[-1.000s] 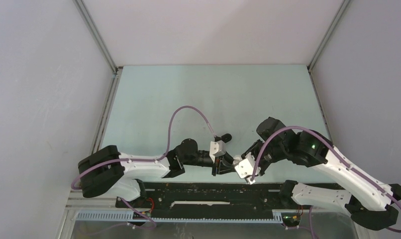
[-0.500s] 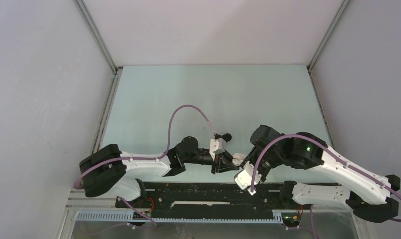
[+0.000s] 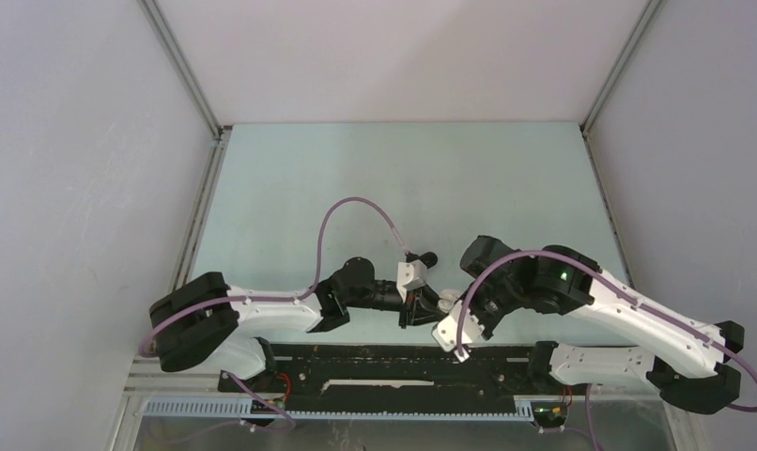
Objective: Insert the wireless bluetooth earbuds into the charging case
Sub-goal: Adjust the right earbud in the right side groove of the charging case.
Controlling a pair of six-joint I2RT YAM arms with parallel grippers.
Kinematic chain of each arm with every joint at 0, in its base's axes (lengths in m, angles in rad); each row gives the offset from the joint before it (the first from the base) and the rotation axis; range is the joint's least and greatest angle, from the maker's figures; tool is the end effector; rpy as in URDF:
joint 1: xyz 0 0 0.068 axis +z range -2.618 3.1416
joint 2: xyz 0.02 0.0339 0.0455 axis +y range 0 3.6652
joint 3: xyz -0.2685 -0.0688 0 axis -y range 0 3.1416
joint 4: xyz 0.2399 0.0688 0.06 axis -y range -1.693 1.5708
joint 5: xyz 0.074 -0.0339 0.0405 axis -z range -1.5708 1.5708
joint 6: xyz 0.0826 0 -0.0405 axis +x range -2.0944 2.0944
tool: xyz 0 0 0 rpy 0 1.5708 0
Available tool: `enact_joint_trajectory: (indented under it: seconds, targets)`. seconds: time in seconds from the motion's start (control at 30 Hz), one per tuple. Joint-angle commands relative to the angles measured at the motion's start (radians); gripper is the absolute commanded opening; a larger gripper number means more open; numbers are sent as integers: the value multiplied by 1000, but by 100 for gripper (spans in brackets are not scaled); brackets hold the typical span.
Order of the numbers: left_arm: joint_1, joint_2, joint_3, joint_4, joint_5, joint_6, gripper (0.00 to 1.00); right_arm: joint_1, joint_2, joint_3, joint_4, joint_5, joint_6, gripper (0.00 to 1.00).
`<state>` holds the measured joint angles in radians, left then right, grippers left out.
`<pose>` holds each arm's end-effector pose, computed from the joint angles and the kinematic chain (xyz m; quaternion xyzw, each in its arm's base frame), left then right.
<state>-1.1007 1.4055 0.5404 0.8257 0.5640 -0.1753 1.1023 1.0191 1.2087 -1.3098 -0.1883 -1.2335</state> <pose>0.1059 -0.3060 0.2290 0.4817 0.5335 -0.5576 0.4152 0.0635 0.1597 0.3066 -0.9009 0.3612 0.0769 0.2279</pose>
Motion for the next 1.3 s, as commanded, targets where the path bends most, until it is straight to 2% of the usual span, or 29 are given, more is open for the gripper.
enact_joint_trajectory:
  seconds: [0.0, 0.27, 0.53, 0.73, 0.87, 0.97, 1.1, 1.2, 1.27]
  targets:
    - [2, -29, 33, 36, 11, 6, 0, 1, 43, 5, 26, 37, 90, 14]
    - [1, -42, 24, 35, -13, 12, 0, -28, 89, 12, 86, 36, 250, 12]
    - [-1, -59, 3, 53, -96, 14, 0, -148, 254, 178, 59, -24, 460, 11]
    - [-1, -65, -31, 115, -173, -11, 0, -227, 297, 231, 80, -48, 542, 12]
    - [-1, -62, -64, 183, -227, -45, 0, -277, 306, 272, 109, -95, 656, 20]
    - [-1, -47, -77, 228, -245, -62, 0, -307, 313, 318, 116, -129, 713, 23]
    - [1, -39, -84, 247, -246, -69, 0, -340, 309, 413, 35, -242, 631, 26]
    - [1, -40, -87, 247, -221, -62, 0, -377, 263, 415, 5, -319, 537, 46]
    - [2, -40, -89, 247, -198, -55, 0, -450, 214, 368, 7, -405, 476, 56]
